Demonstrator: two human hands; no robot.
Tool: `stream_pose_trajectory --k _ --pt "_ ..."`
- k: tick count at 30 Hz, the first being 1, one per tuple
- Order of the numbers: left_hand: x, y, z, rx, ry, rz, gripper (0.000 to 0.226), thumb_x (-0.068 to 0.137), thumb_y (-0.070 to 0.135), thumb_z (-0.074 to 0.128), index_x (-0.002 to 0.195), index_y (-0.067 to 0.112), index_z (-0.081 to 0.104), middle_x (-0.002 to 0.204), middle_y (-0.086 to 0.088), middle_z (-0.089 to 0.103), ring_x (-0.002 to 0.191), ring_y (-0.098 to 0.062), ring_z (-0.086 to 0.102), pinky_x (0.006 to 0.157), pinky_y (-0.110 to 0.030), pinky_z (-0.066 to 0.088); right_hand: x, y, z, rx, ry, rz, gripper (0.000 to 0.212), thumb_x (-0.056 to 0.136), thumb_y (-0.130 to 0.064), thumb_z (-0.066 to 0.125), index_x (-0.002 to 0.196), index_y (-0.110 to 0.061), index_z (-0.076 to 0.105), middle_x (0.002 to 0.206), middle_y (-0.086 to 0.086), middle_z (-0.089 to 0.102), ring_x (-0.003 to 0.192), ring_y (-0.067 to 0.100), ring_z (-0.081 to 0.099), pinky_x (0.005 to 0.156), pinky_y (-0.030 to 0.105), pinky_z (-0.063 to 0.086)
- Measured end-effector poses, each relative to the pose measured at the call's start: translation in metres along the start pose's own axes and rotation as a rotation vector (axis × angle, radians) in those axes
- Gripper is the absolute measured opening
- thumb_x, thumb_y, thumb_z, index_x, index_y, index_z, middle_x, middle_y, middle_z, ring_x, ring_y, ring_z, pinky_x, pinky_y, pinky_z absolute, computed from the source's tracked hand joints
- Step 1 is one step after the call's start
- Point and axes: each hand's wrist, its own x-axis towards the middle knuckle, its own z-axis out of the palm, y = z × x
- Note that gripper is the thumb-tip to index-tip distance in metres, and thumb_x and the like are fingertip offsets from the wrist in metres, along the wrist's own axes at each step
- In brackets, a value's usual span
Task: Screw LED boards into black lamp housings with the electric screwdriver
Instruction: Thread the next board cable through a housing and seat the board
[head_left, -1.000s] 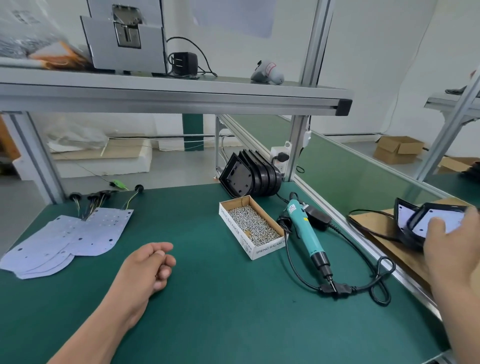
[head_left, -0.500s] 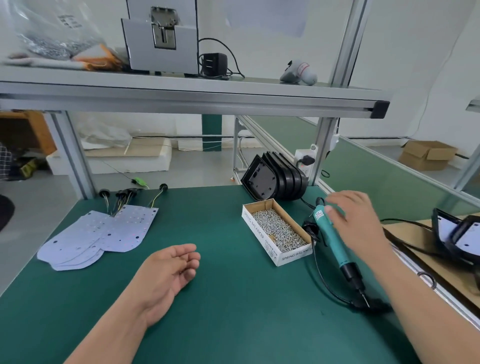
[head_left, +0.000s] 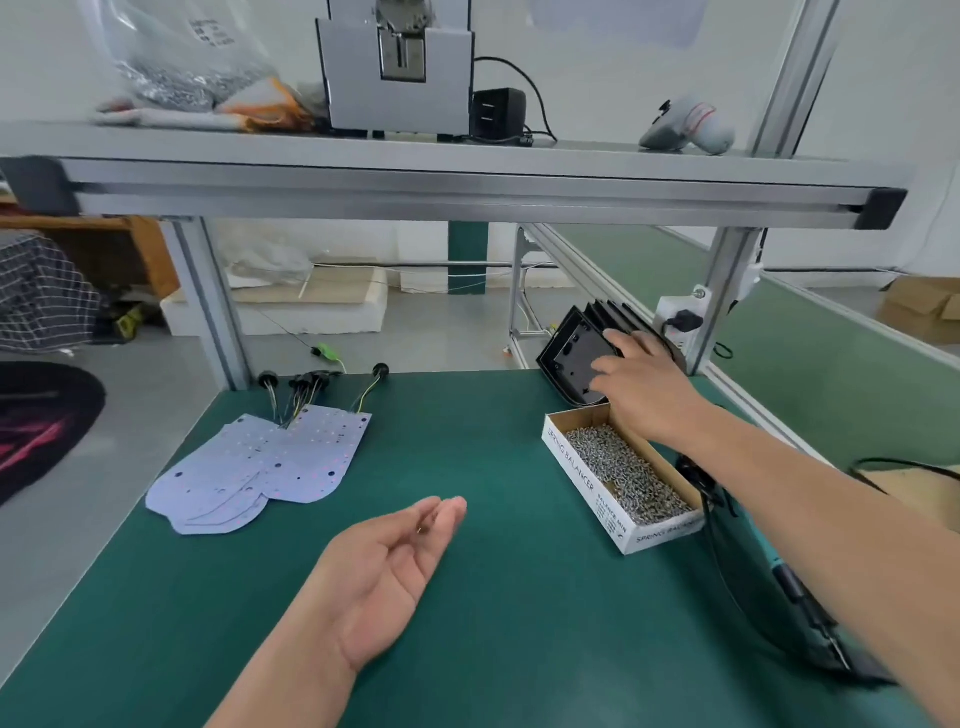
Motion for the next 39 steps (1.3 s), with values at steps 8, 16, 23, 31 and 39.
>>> stream_pose_trajectory --k 8,16,23,31,39 --pt "-0.005 -0.006 0.002 0.130 -0.037 -0.020 0.024 0.106 -0.012 0.042 0.125 -0.017 0.057 0.101 -0.028 0.076 0.088 -0.029 0.080 0.064 -0.025 0.064 0.000 0.005 0.004 -0.043 -0.011 0.032 0.036 0.079 -0.002 0.064 0.098 -0.029 0.080 0.103 -0.010 0.070 0.139 0.026 0.038 0.113 0.043 0.029" --pt "0.000 -0.008 -0.001 0.191 -0.083 0.000 0.028 0.107 -0.009 0.038 0.129 -0.014 0.056 0.101 -0.027 0.075 0.083 -0.027 0.077 0.063 -0.026 0.063 -0.010 0.003 0.004 0.267 0.229 0.037 0.018 0.090 -0.005 0.073 0.098 -0.018 0.082 0.102 -0.005 0.076 0.135 0.030 0.049 0.087 0.044 0.054" --pt "0.000 -0.008 -0.002 0.177 -0.121 0.009 0.041 0.098 -0.026 0.029 0.131 -0.019 0.052 0.120 -0.037 0.070 0.115 -0.046 0.072 0.093 -0.040 0.062 -0.021 -0.013 -0.020 0.540 0.436 -0.040 0.011 0.092 -0.010 0.076 0.102 -0.011 0.082 0.098 -0.003 0.077 0.117 0.027 0.055 0.097 0.043 0.049" --pt "-0.004 0.000 0.002 0.138 -0.041 0.090 0.024 0.105 -0.016 0.038 0.124 -0.019 0.053 0.108 -0.033 0.075 0.107 -0.041 0.076 0.078 -0.032 0.066 -0.078 -0.088 -0.051 0.546 0.607 -0.209 0.010 0.097 -0.023 0.074 0.099 -0.014 0.076 0.089 -0.001 0.065 0.092 0.029 0.058 0.081 0.044 0.048" --pt "0.000 0.008 -0.004 0.048 0.130 0.138 0.019 0.107 -0.007 0.043 0.109 -0.003 0.062 0.075 -0.004 0.066 0.048 -0.005 0.055 0.038 -0.013 0.042 -0.147 -0.154 -0.065 0.610 0.502 -0.395 0.019 0.102 -0.034 0.065 0.097 -0.016 0.071 0.085 -0.002 0.057 0.084 0.025 0.052 0.078 0.039 0.047"
